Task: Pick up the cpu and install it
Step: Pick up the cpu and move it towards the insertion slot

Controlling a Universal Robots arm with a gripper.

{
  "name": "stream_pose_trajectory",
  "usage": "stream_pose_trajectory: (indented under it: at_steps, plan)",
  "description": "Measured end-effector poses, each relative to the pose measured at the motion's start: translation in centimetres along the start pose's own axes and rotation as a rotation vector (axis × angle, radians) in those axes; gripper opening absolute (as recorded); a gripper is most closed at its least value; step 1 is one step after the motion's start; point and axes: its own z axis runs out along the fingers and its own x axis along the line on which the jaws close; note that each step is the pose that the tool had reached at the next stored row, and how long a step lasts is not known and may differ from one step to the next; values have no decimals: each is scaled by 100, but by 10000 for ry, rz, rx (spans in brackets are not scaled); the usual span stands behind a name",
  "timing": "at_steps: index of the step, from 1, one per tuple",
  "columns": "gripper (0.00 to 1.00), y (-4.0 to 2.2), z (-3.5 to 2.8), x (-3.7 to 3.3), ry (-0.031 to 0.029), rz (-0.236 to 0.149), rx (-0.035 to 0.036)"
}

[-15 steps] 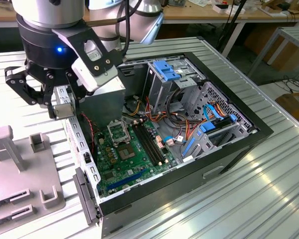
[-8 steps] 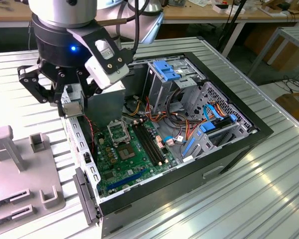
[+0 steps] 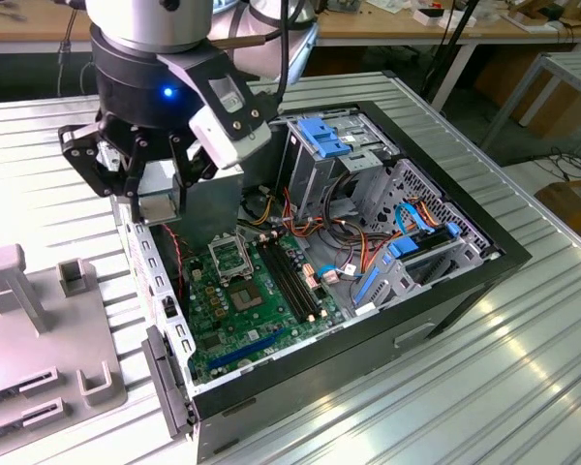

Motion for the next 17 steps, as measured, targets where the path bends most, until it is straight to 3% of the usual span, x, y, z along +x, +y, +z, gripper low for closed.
stream_pose_trajectory:
  at_steps: [17]
  plan:
    - [47,-2,-12,-380,0,0,0]
